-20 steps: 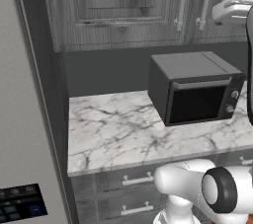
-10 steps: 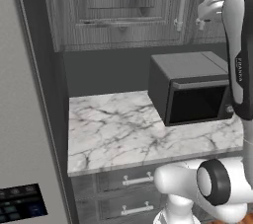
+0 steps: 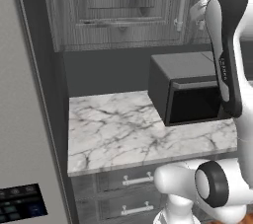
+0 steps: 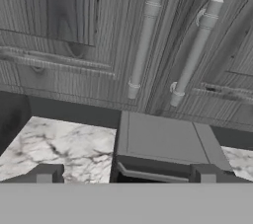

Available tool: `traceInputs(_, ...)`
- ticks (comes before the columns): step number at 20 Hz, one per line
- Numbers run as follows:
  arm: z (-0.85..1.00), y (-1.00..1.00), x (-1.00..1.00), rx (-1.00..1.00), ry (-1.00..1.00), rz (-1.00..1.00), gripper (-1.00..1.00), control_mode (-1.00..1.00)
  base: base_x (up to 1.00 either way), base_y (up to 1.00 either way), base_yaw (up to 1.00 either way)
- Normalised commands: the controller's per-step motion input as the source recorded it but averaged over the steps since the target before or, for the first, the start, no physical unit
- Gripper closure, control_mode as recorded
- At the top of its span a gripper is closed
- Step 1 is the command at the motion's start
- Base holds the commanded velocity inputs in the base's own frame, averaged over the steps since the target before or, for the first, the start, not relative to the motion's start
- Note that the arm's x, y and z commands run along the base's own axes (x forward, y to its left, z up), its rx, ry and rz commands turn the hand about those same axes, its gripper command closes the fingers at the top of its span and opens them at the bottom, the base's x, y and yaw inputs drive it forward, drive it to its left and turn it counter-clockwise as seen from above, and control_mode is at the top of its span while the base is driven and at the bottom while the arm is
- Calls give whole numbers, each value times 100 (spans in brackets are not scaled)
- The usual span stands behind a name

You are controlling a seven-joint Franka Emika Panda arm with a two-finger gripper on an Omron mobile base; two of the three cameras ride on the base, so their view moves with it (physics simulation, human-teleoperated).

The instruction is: Move the bowls from the cabinet to the plates on the dining table.

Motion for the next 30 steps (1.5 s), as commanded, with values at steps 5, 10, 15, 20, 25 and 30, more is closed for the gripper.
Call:
traceInputs(5,0,-4,70,0,2,0,-100,-100,0,0,0)
traceInputs(10,0,-5,65,0,6,-1,-100,-100,0,0,0)
traceInputs(15,0,-9,61,0,0,0,-100,-100,0,0,0)
traceInputs(20,0,-9,42,0,0,0,-100,-100,0,0,0)
traceInputs(25,0,-6,38,0,0,0,-100,-100,0,0,0)
traceInputs(30,-3,-2,39,0,0,0,-100,-100,0,0,0)
